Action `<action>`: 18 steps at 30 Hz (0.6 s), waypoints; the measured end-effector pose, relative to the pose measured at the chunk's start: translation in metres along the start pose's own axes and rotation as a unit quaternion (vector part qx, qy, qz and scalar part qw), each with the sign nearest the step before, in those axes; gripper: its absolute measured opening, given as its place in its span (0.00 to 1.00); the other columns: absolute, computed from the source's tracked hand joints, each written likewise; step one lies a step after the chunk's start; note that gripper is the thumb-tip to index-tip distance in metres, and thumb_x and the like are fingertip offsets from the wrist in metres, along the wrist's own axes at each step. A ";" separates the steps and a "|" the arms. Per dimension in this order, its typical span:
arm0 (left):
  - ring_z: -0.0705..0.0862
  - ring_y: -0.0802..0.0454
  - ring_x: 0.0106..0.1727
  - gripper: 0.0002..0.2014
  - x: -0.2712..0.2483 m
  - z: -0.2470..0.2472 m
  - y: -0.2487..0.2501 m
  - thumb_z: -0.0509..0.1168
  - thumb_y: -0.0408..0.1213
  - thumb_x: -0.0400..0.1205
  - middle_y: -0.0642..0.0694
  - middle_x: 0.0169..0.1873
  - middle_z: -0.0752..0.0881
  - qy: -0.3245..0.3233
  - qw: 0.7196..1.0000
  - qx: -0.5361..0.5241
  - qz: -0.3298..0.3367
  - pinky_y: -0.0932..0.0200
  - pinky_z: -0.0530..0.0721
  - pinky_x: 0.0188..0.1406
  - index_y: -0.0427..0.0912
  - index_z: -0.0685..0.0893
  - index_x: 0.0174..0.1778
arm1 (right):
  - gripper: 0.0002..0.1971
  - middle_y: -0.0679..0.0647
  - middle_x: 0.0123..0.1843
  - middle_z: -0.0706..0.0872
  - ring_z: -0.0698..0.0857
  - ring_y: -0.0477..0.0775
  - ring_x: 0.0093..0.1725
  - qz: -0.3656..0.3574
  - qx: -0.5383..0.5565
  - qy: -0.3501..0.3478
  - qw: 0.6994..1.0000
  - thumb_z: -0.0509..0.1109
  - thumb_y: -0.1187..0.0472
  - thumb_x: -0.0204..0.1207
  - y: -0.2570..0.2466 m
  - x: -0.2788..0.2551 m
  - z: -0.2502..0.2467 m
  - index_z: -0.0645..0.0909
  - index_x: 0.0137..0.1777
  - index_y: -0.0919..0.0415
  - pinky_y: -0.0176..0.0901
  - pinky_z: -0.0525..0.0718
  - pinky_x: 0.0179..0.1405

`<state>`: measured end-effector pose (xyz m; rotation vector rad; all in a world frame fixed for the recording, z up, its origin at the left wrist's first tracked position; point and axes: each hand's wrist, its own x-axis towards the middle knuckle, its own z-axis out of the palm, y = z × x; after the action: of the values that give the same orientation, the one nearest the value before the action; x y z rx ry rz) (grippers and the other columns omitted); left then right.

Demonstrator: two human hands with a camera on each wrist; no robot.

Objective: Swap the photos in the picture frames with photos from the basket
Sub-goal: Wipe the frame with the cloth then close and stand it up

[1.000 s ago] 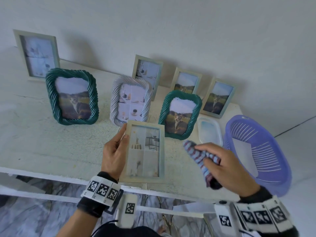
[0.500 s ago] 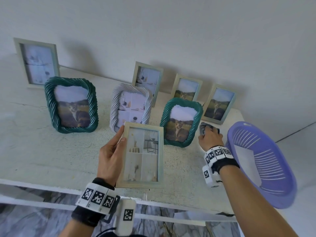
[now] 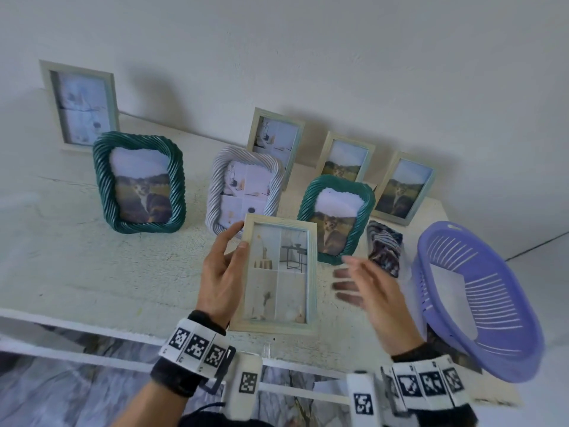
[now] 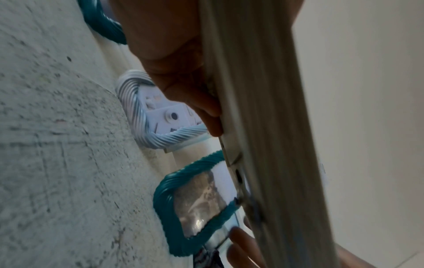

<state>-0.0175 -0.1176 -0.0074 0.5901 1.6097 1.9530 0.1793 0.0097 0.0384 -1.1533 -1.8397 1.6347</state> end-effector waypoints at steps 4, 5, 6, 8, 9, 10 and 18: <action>0.76 0.40 0.32 0.08 -0.004 0.015 -0.001 0.62 0.43 0.85 0.31 0.32 0.82 -0.008 1.000 -0.019 -0.015 0.43 0.75 0.33 0.48 0.76 0.59 | 0.25 0.72 0.58 0.85 0.85 0.63 0.45 0.147 0.291 -0.046 0.944 0.62 0.50 0.79 0.006 -0.013 0.036 0.81 0.68 0.67 0.57 0.85 0.48; 0.76 0.42 0.33 0.08 -0.006 0.018 -0.001 0.62 0.43 0.85 0.33 0.33 0.82 -0.013 0.999 -0.020 -0.023 0.44 0.75 0.35 0.48 0.75 0.58 | 0.26 0.74 0.62 0.83 0.84 0.65 0.48 0.149 0.318 -0.047 0.935 0.63 0.48 0.79 0.009 -0.015 0.041 0.80 0.70 0.66 0.61 0.82 0.54; 0.77 0.43 0.34 0.11 -0.008 0.021 -0.001 0.64 0.46 0.84 0.36 0.35 0.84 -0.023 0.999 -0.018 -0.034 0.46 0.76 0.37 0.49 0.75 0.59 | 0.27 0.74 0.64 0.82 0.84 0.67 0.52 0.142 0.343 -0.047 0.927 0.62 0.47 0.80 0.011 -0.017 0.044 0.78 0.71 0.65 0.66 0.80 0.60; 0.85 0.51 0.44 0.26 -0.012 0.022 -0.002 0.67 0.59 0.76 0.43 0.48 0.89 -0.070 0.996 0.017 -0.060 0.52 0.82 0.45 0.52 0.73 0.67 | 0.26 0.71 0.68 0.82 0.82 0.70 0.64 0.121 0.390 -0.046 0.912 0.57 0.46 0.83 0.010 -0.021 0.045 0.77 0.73 0.62 0.71 0.75 0.69; 0.86 0.57 0.54 0.37 -0.014 0.023 -0.003 0.68 0.65 0.72 0.46 0.58 0.87 -0.103 0.991 0.042 -0.078 0.56 0.84 0.53 0.53 0.70 0.73 | 0.25 0.68 0.68 0.82 0.81 0.70 0.67 0.105 0.398 -0.045 0.910 0.55 0.46 0.84 0.008 -0.023 0.045 0.77 0.73 0.61 0.71 0.74 0.70; 0.83 0.58 0.63 0.46 -0.017 0.024 -0.002 0.69 0.70 0.67 0.48 0.67 0.82 -0.142 0.983 0.057 -0.097 0.54 0.84 0.60 0.53 0.65 0.79 | 0.25 0.66 0.67 0.83 0.81 0.69 0.68 0.089 0.390 -0.047 0.915 0.54 0.47 0.84 0.006 -0.025 0.044 0.78 0.72 0.59 0.71 0.74 0.70; 0.83 0.42 0.68 0.46 -0.035 0.042 0.011 0.70 0.71 0.67 0.43 0.68 0.83 -0.241 0.954 -0.036 -0.176 0.35 0.80 0.66 0.51 0.70 0.78 | 0.18 0.51 0.59 0.84 0.87 0.60 0.50 -0.122 0.079 -0.058 0.988 0.69 0.59 0.81 0.001 -0.035 0.053 0.75 0.69 0.47 0.56 0.90 0.41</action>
<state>0.0341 -0.1103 0.0115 0.6404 1.2312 1.4577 0.1592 -0.0504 0.0335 -0.7488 -1.8013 1.6985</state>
